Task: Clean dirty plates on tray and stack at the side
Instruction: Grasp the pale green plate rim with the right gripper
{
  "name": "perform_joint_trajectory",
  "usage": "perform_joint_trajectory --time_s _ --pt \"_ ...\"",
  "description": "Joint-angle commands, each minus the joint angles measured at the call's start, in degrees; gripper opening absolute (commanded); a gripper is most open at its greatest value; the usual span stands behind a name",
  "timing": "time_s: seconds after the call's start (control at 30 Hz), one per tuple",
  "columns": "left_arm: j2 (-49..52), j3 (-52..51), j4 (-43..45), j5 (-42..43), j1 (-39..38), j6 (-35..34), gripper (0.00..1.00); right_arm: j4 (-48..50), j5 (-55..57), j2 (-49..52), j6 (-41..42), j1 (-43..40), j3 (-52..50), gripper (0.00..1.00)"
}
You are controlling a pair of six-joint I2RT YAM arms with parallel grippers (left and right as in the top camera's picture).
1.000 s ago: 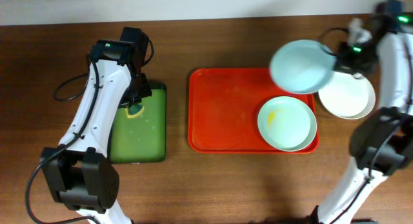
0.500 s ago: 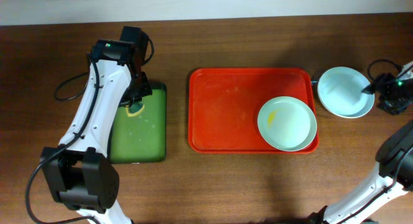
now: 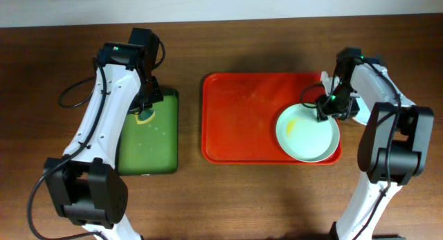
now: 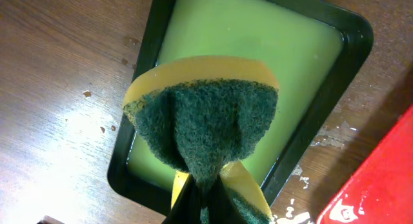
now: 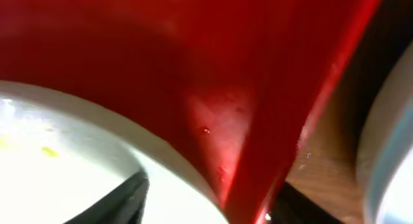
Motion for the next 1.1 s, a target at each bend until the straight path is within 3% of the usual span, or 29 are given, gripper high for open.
perform_joint_trajectory --time_s 0.0,0.13,0.23,0.3,0.53,0.73,0.9,0.97,1.07 --pt "-0.5 -0.17 0.11 -0.76 0.17 0.52 0.0 -1.36 -5.88 -0.17 1.62 1.33 -0.44 0.56" --pt "-0.5 -0.17 0.11 -0.76 0.17 0.52 0.0 -7.02 7.54 -0.24 5.97 5.16 5.92 0.53" --pt "-0.5 -0.17 0.13 -0.76 0.17 0.52 0.0 -10.99 7.85 -0.24 5.95 7.61 12.37 0.57" --pt "-0.5 -0.17 0.11 -0.79 0.17 0.52 0.0 -10.54 7.39 -0.22 5.95 8.44 11.41 0.63" --pt "-0.5 -0.17 0.11 -0.76 0.17 0.52 0.0 -1.22 6.99 -0.22 5.92 8.35 -2.32 0.63" --pt "-0.5 -0.17 0.11 -0.37 0.17 0.52 0.0 -13.38 2.97 -0.22 10.88 8.35 -2.29 0.63" --pt "-0.5 -0.17 0.09 -0.37 0.13 0.52 0.0 -15.08 -7.5 -0.22 11.1 8.39 -2.69 0.62" --pt "-0.5 -0.17 0.11 -0.35 0.13 0.52 0.0 -13.25 -7.37 -0.22 11.1 8.39 -4.24 0.48" --pt "-0.5 -0.17 0.13 0.15 0.13 0.52 0.0 -11.96 -7.23 -0.22 11.85 8.39 -5.55 0.47"
